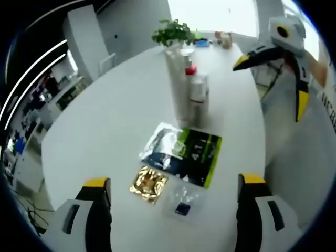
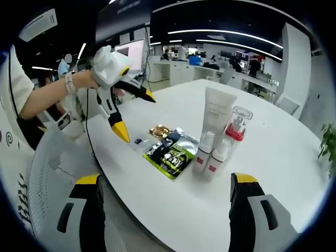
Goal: Arrange the skincare products in the storage area until every visible bottle or jar stands upright without overlapping.
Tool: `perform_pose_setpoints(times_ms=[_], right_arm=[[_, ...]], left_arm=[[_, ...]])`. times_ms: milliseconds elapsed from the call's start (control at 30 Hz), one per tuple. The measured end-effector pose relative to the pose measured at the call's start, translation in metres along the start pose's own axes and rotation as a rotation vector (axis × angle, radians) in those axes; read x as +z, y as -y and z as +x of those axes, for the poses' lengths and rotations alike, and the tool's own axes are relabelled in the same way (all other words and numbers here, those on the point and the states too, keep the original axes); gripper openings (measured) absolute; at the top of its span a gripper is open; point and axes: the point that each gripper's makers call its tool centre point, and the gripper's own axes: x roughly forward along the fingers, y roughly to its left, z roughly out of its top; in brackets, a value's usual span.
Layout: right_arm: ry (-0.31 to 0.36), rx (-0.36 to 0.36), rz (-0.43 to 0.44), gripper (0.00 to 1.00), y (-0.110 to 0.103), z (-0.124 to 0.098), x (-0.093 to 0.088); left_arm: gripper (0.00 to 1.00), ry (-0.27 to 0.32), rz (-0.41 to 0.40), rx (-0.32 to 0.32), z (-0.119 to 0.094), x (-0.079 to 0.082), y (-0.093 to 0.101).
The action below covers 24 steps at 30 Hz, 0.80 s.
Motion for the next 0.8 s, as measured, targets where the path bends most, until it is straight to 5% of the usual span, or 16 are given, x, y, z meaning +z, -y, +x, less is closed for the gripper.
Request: perform_pose_setpoints(times_ms=[533,800], right_arm=[[-0.007,-0.005,-0.015,1.0,0.0,0.002,0.001],[-0.015,-0.018,-0.016,1.0,0.003,0.001,-0.001]], left_arm=[[0.99,0.089,-0.05,0.087,-0.024,0.008,0.013],[0.99,0.168,-0.139,0.112,-0.035,0.012,0.023]])
